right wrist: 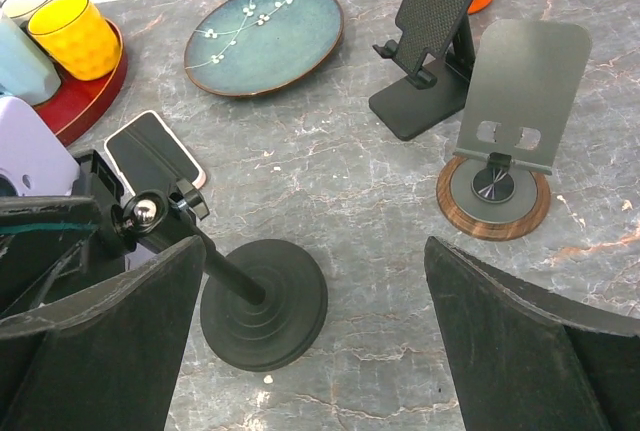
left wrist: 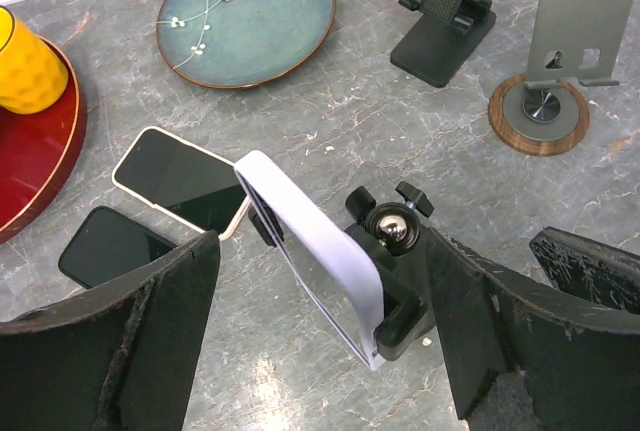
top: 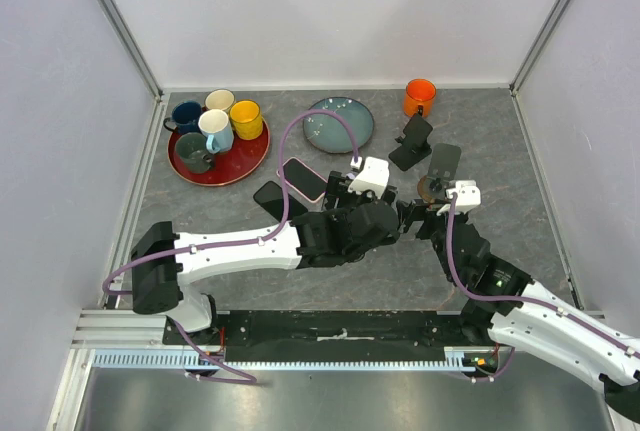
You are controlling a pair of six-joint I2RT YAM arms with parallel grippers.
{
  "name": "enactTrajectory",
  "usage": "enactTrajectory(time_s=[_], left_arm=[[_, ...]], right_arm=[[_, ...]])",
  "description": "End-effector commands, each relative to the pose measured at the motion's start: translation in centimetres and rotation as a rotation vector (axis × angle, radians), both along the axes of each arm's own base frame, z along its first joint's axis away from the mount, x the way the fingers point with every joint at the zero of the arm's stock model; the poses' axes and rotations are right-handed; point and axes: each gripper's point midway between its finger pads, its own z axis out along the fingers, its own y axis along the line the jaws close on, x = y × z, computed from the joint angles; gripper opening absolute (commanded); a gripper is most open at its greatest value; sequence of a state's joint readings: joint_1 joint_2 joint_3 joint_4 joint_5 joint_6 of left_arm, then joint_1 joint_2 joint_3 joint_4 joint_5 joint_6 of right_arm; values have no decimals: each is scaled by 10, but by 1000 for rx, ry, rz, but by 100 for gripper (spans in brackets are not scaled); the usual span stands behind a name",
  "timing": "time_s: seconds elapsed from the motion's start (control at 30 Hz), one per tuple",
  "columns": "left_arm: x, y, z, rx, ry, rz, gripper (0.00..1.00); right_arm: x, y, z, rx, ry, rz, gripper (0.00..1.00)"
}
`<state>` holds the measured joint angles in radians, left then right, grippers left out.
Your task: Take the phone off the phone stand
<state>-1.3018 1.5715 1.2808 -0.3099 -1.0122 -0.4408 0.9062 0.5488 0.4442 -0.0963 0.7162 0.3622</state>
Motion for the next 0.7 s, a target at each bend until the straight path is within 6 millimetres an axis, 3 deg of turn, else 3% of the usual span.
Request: enactTrajectory(time_s=[0.0,0.13,0.27,0.5,0.67], left_arm=[[7,-2,12,-43,-36,81,88],[6,-6,-2,-42,-9,77,85],[5,-8,-8,-46,14,68,78],[4,-2,-5,-49,29,44,44],[6,-1,0,-63,6,-18,28]], right_arm=[[2,-4,8,43,-50,-21,98],[1,1,-1,31,-55,7,98],[-1,19,-7,52,-74,98,98],[-7,43,-23,89,-118,228,98],[-10,59,-23,103,-182,315,98]])
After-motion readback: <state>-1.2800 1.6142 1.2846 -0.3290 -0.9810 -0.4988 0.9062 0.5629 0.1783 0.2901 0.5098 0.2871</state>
